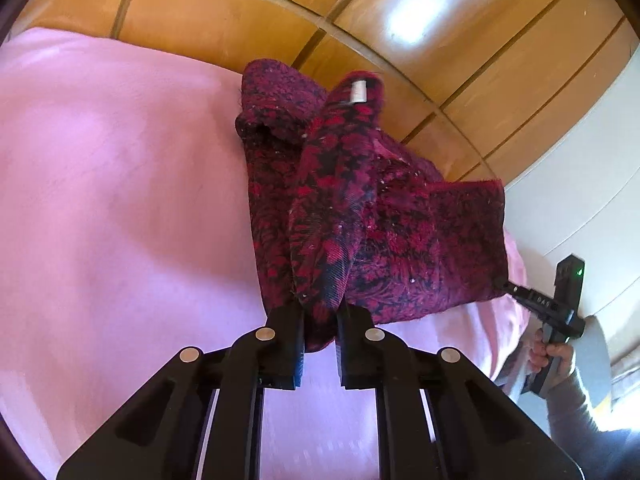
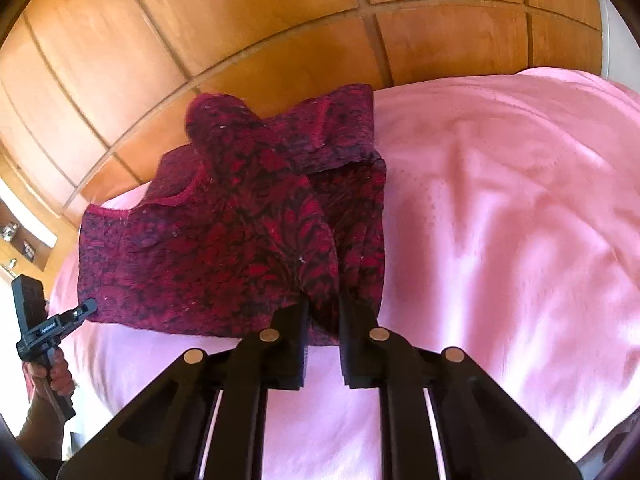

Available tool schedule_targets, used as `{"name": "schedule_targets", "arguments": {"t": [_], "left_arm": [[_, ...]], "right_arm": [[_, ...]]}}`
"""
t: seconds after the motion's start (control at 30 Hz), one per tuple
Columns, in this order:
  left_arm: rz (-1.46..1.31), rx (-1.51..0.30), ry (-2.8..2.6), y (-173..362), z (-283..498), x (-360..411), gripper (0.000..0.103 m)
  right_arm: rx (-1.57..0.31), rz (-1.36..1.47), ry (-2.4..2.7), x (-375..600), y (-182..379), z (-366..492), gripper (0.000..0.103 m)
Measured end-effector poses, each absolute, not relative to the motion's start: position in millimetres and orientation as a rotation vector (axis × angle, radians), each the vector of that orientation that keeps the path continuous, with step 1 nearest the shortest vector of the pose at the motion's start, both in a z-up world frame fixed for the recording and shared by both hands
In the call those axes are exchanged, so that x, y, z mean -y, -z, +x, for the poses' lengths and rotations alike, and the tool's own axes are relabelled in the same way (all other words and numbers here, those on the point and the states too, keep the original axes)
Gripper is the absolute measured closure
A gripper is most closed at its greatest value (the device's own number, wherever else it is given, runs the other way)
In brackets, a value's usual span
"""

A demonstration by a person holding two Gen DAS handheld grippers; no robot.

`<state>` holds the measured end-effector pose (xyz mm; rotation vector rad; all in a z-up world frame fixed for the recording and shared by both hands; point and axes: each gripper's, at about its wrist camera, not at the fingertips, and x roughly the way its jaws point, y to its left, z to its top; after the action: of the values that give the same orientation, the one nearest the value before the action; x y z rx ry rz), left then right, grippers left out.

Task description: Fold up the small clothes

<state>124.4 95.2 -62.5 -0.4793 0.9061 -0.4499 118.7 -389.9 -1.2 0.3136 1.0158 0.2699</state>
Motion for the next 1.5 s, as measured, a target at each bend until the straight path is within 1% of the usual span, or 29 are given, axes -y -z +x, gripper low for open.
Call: {"name": "schedule_targets", "arguments": {"t": [0.17,0.4,0.53,0.57,0.6,0.63,0.67,0.73,0.8,0.83,0.87,0.9,1.0,1.03,1.07,1.1,1.13,1.17,1.23,1.3,1.5], "left_arm": [[-0.479,-0.939,0.462,60,89,-99,0.092],[-0.443,-1.031,0.476,62,33,-91,0.092],[-0.41,-1.003,0.435,55,45,-89,0.086],[-0.422,-0.992,0.428,53,51,-93,0.078],[-0.43,-0.987,0.423,51,56,-95,0.073],[-0.424,-0.975,0.409,50,60,-97,0.064],[-0.409,-0.951,0.39,45,64,-100,0.058],[-0.401,-0.915,0.393,38,71,-102,0.057],[-0.382,-0.882,0.402,30,85,-100,0.057],[-0.364,-0.87,0.415,27,89,-97,0.054],[-0.336,-0.863,0.43,25,97,-92,0.045],[-0.311,-0.865,0.441,26,104,-88,0.044],[-0.284,-0.894,0.484,37,121,-81,0.044],[-0.284,-0.9,0.486,40,126,-79,0.044],[-0.285,-0.908,0.491,46,131,-78,0.047],[-0.288,-0.927,0.512,51,136,-74,0.054],[-0.283,-0.94,0.519,54,138,-72,0.071],[-0.271,-0.936,0.519,54,135,-70,0.082],[-0.252,-0.896,0.523,51,127,-69,0.087],[-0.258,-0.854,0.52,42,117,-74,0.089],[-0.284,-0.718,0.539,-1,89,-90,0.089]], "right_arm": [[-1.075,0.31,-0.322,386,-2,84,0.092],[-1.207,0.361,-0.314,394,14,32,0.092],[-1.223,0.317,-0.306,386,16,34,0.091],[-1.213,0.281,-0.303,381,13,41,0.086],[-1.198,0.261,-0.304,378,10,45,0.083],[-1.168,0.231,-0.307,374,3,51,0.076],[-1.13,0.19,-0.305,373,-6,53,0.062],[-1.05,0.135,-0.304,365,-21,66,0.049],[-0.996,0.095,-0.302,356,-28,77,0.047],[-0.975,0.07,-0.317,349,-30,85,0.047],[-0.956,0.044,-0.324,343,-31,92,0.047],[-0.938,0.008,-0.328,333,-30,101,0.047],[-0.957,-0.078,-0.351,319,-15,113,0.047],[-0.965,-0.104,-0.349,315,-10,116,0.05],[-0.976,-0.133,-0.351,312,-4,119,0.055],[-0.985,-0.148,-0.35,309,0,121,0.061],[-0.993,-0.165,-0.346,308,2,122,0.075],[-0.995,-0.165,-0.353,312,3,119,0.08],[-0.986,-0.155,-0.358,317,-2,110,0.082],[-0.974,-0.156,-0.362,322,-11,101,0.083],[-0.9,-0.114,-0.387,335,-57,83,0.084]]}}
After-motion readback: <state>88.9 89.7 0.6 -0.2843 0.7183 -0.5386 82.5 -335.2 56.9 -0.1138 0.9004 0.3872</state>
